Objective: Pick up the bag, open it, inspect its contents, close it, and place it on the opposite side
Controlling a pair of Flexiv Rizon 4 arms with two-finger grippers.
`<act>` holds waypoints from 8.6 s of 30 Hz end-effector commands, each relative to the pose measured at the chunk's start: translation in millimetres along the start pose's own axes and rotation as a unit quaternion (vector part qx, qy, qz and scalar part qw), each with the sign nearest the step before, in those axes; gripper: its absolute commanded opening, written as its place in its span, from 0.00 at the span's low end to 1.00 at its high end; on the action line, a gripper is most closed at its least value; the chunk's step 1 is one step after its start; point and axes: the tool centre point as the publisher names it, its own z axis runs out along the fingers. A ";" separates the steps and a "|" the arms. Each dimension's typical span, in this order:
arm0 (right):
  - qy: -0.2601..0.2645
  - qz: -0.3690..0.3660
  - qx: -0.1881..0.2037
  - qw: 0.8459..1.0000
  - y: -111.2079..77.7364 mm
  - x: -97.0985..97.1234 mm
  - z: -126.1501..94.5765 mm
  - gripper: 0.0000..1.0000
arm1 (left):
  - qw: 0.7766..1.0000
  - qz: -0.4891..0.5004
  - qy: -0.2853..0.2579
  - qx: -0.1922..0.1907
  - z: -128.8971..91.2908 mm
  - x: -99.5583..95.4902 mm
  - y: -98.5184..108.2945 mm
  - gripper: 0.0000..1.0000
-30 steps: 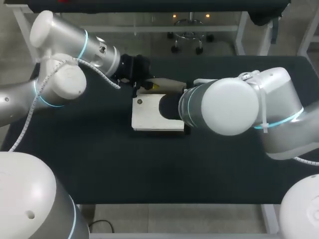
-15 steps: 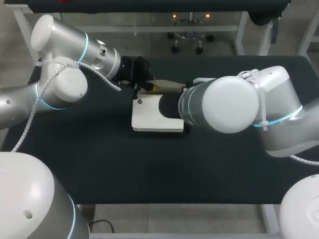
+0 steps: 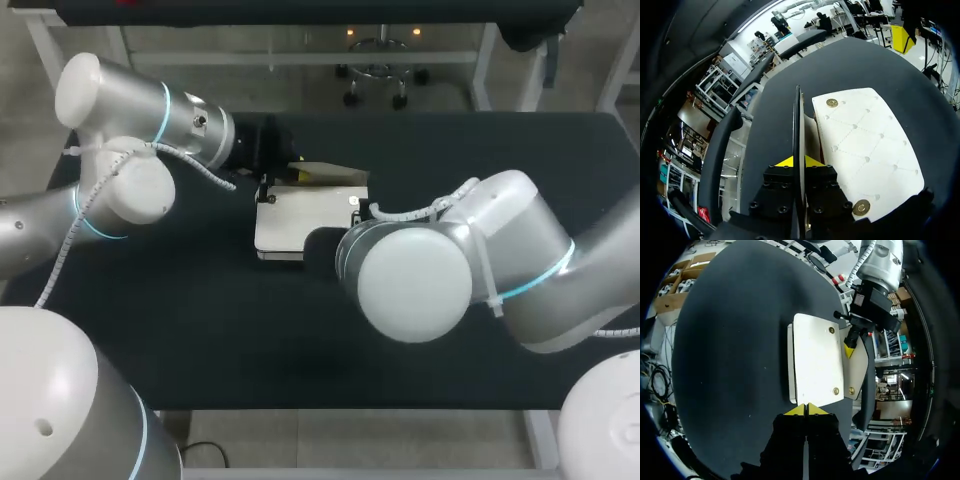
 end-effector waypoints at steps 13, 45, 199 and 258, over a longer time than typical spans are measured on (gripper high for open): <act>-0.031 -0.004 -0.006 0.999 14.6 34.4 29.0 0.79 | 0.999 0.024 0.025 0.017 15.9 17.2 9.9 0.00; -0.032 0.022 0.009 0.999 4.3 14.5 85.6 0.44 | 0.998 0.029 0.040 0.032 10.4 31.8 11.7 0.00; -0.040 0.029 0.005 0.999 7.0 14.0 87.1 0.00 | 0.989 0.112 -0.096 0.025 -13.9 97.4 12.4 0.00; -0.040 0.029 0.005 0.999 7.0 14.0 87.1 0.00 | 0.992 0.121 -0.045 -0.002 -12.9 90.0 4.7 0.00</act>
